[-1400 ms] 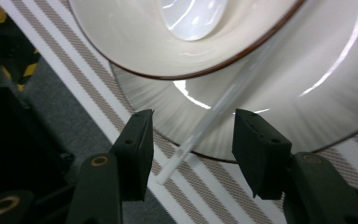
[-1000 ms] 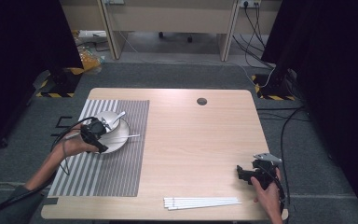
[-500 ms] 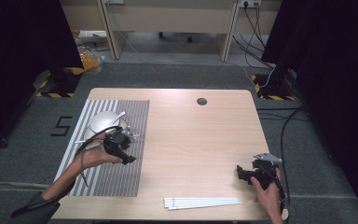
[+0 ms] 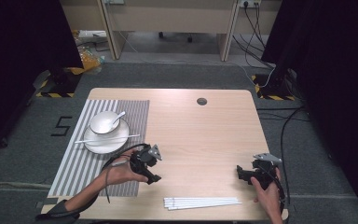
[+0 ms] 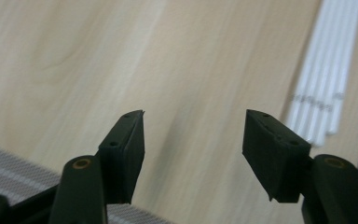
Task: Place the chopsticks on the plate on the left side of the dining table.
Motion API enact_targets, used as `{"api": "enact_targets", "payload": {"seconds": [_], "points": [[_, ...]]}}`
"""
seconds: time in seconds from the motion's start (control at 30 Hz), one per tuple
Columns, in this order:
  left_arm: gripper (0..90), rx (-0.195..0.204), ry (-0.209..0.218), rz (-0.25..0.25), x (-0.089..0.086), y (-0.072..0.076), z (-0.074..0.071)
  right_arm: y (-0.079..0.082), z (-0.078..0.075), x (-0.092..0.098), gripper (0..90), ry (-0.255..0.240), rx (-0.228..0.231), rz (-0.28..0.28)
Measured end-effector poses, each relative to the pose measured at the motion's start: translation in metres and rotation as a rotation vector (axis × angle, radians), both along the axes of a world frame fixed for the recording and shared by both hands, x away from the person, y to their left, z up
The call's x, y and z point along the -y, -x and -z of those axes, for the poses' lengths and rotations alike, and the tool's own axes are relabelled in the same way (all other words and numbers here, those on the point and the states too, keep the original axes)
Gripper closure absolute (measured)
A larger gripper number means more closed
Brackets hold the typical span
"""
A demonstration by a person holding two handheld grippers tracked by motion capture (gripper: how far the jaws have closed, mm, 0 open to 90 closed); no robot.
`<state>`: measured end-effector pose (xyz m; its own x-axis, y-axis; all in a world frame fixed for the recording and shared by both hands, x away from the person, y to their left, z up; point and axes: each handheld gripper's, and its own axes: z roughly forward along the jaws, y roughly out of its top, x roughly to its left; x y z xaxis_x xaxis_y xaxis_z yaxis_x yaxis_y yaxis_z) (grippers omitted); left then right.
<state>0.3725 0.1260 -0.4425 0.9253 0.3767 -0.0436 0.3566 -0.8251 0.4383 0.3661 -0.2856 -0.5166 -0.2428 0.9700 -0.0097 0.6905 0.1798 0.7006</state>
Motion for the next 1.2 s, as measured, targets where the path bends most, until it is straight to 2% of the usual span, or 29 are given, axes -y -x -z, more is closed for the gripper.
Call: {"api": "enact_targets", "payload": {"seconds": [0.2, 0.57, 0.9, 1.03, 1.1, 1.2], "points": [[41.7, -0.024, -0.002, 0.043, 0.018, 0.009, 0.009, 0.000, 0.000, 0.000, 0.4, 0.000, 0.000, -0.001], [46.8, -0.048, -0.011, 0.099, 0.034, 0.021, 0.018, 0.000, 0.000, 0.000, 0.4, 0.001, -0.001, -0.003], [54.6, -0.045, -0.022, 0.139, 0.044, 0.033, 0.023, 0.000, 0.000, 0.000, 0.4, 0.000, -0.002, -0.002], [56.0, -0.048, -0.023, 0.136, 0.044, 0.034, 0.026, 0.000, 0.000, 0.000, 0.4, 0.001, -0.002, -0.002], [56.7, -0.040, -0.038, 0.151, 0.044, 0.034, 0.026, 0.000, 0.000, 0.000, 0.4, 0.001, -0.002, -0.002], [57.8, -0.044, -0.031, 0.145, 0.045, 0.035, 0.029, 0.000, 0.000, 0.000, 0.4, 0.001, -0.002, -0.002]]}}
